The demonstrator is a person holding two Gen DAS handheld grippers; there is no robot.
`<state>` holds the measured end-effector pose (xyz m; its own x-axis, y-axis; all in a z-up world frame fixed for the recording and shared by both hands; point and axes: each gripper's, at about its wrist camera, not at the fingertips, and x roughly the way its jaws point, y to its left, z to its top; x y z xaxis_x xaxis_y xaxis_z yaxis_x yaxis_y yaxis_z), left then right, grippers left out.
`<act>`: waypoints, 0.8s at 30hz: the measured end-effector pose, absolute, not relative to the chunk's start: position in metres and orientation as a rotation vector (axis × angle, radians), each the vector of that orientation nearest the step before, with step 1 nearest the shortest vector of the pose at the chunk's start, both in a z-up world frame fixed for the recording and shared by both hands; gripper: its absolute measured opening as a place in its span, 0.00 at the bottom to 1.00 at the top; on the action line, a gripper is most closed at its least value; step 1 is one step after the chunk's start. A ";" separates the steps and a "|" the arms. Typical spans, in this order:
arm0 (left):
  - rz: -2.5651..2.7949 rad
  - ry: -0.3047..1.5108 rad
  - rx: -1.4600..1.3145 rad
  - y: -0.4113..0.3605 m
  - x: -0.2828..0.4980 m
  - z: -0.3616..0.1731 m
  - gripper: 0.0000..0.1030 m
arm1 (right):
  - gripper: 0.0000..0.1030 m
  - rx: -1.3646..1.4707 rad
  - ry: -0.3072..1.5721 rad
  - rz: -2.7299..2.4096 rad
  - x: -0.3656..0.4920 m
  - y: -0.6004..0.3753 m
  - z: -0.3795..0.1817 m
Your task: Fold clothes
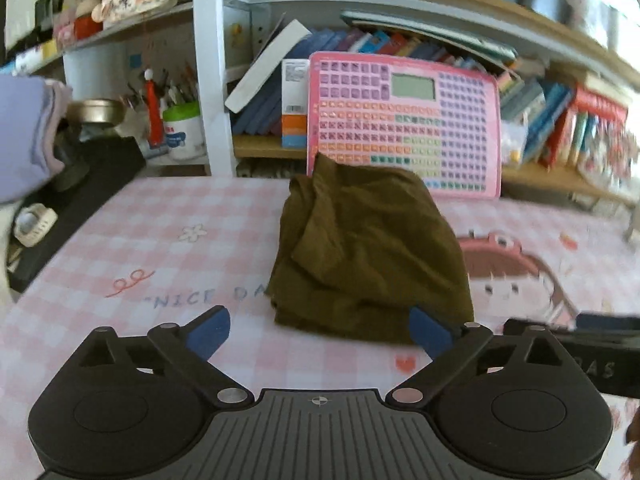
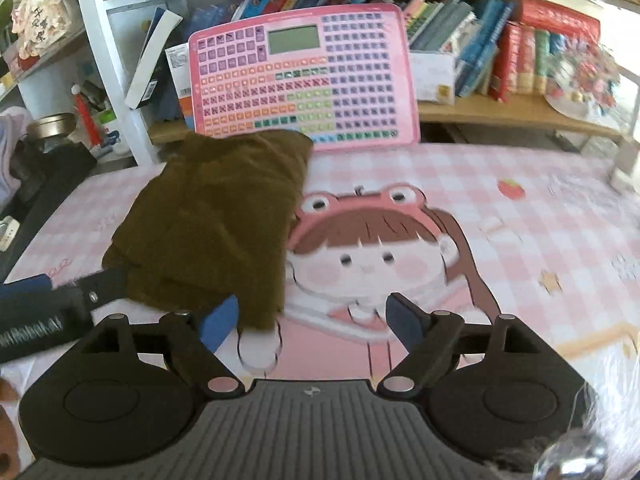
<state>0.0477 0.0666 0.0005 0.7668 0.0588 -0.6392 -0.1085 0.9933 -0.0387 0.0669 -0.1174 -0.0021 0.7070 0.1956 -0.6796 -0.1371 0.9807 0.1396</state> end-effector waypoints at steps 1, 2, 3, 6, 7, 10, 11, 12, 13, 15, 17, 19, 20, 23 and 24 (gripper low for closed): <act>0.098 0.691 -0.054 0.061 0.041 0.000 0.96 | 0.79 0.066 0.756 0.187 0.061 -0.119 -0.001; 0.106 0.691 -0.033 0.055 0.034 0.000 0.96 | 0.79 0.047 0.747 0.190 0.054 -0.121 -0.001; 0.111 0.696 -0.040 0.054 0.030 -0.002 0.96 | 0.80 0.034 0.737 0.191 0.048 -0.122 -0.001; 0.125 0.706 -0.047 0.049 0.018 -0.005 0.96 | 0.81 0.007 0.714 0.192 0.034 -0.125 0.000; 0.132 0.707 -0.043 0.048 0.016 -0.005 0.96 | 0.81 0.002 0.716 0.197 0.031 -0.126 0.000; 0.143 0.711 -0.037 0.047 0.013 -0.004 0.96 | 0.81 -0.016 0.710 0.209 0.028 -0.124 0.000; 0.148 0.711 -0.033 0.047 0.013 -0.003 0.98 | 0.81 -0.020 0.705 0.213 0.027 -0.124 0.001; 0.155 0.712 -0.030 0.047 0.013 -0.002 0.98 | 0.81 -0.021 0.699 0.216 0.027 -0.124 0.003; 0.156 0.707 -0.028 0.047 0.013 0.000 0.98 | 0.81 -0.021 0.693 0.219 0.027 -0.123 0.004; 0.158 0.695 -0.024 0.048 0.013 0.004 0.99 | 0.82 -0.021 0.682 0.226 0.026 -0.123 0.007; 0.159 0.687 -0.016 0.048 0.014 0.007 0.99 | 0.82 -0.023 0.675 0.233 0.024 -0.122 0.010; 0.162 0.687 -0.009 0.048 0.015 0.009 0.99 | 0.82 -0.022 0.670 0.231 0.024 -0.121 0.011; 0.162 0.688 -0.009 0.049 0.015 0.009 0.99 | 0.82 -0.022 0.667 0.230 0.024 -0.121 0.012; 0.158 0.689 -0.011 0.050 0.015 0.010 0.99 | 0.84 -0.019 0.661 0.226 0.024 -0.120 0.014; 0.157 0.689 -0.010 0.050 0.014 0.010 0.99 | 0.85 -0.018 0.658 0.224 0.024 -0.119 0.015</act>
